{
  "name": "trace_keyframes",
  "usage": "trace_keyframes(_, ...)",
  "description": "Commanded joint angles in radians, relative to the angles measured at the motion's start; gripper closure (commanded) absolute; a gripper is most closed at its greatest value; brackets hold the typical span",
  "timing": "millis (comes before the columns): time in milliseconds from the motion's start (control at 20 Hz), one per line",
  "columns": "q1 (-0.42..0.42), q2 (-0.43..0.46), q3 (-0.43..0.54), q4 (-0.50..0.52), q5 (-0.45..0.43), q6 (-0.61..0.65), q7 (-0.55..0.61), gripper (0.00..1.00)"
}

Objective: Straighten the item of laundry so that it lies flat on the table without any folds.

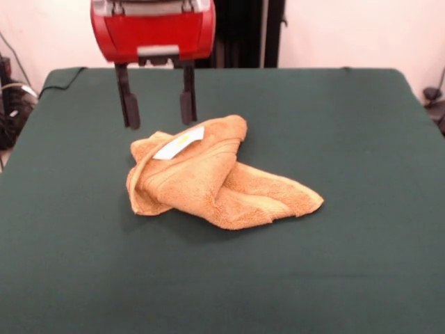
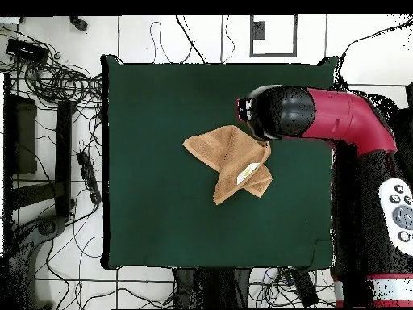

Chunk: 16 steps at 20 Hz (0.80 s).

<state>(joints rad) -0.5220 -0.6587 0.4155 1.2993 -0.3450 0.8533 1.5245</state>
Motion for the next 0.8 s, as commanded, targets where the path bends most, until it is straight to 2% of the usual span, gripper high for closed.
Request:
trace_keyframes(50, 0.080, 0.110, -0.009, -0.089, -0.010, 0.107, 0.058, 0.00)
trace_keyframes(400, 0.089, 0.124, -0.022, -0.107, 0.010, 0.105, 0.065, 0.00)
trace_keyframes(800, 0.091, 0.198, -0.013, -0.223, 0.006, 0.155, -0.003, 0.00)
